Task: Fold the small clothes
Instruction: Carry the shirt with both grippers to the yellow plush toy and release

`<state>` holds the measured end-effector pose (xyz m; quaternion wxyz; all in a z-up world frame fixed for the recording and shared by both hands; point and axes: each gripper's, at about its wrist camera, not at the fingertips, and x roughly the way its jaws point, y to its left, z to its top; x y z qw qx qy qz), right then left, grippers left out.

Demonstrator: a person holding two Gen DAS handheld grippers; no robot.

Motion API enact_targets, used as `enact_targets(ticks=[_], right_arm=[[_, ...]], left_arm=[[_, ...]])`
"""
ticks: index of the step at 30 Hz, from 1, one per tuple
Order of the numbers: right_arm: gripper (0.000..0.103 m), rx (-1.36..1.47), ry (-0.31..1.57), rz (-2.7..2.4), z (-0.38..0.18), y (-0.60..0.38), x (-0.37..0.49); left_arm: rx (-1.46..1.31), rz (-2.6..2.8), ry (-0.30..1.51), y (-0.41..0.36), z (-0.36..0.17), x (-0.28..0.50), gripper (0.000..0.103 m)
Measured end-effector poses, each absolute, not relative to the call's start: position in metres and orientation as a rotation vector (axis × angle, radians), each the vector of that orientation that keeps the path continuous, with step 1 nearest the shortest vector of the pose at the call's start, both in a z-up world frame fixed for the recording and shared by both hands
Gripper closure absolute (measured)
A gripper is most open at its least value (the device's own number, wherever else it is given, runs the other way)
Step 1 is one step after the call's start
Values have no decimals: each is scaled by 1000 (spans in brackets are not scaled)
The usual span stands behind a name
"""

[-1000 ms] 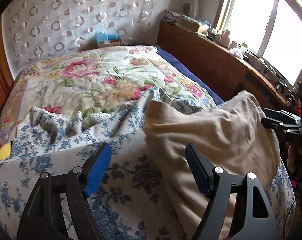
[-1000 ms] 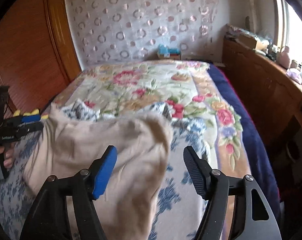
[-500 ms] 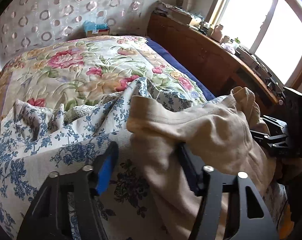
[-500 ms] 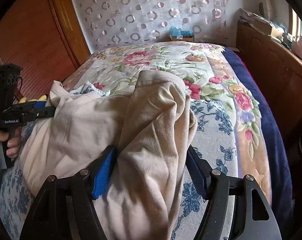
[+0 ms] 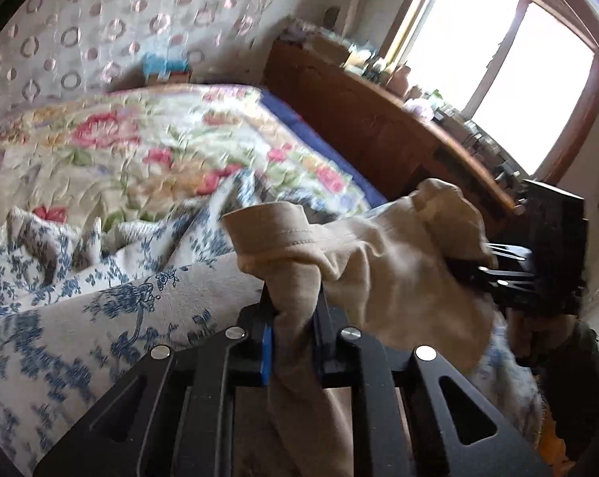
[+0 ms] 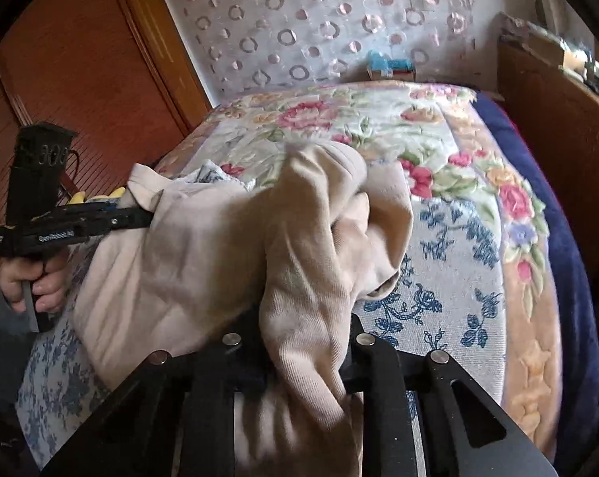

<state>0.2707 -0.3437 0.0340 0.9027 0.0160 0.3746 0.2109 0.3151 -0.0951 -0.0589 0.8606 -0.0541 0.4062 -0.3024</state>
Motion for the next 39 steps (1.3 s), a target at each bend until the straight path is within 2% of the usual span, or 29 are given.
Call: enact_targets(ticks=[7,15,28,39], right_arm=[[83,-44,648,514,73,-312,245],[83,-150,574,683,95,-239,249],[83,-506,575,1043,81,5,321],[82,-706,574,1085,51,157,369]], left_arm=[[-116,-594,676,-54,-4,248,88],[-152,-392,580,38,16,197,88],[-272,31,582,181,-45,124,88],[-265,175,635,196,-87,112,87]])
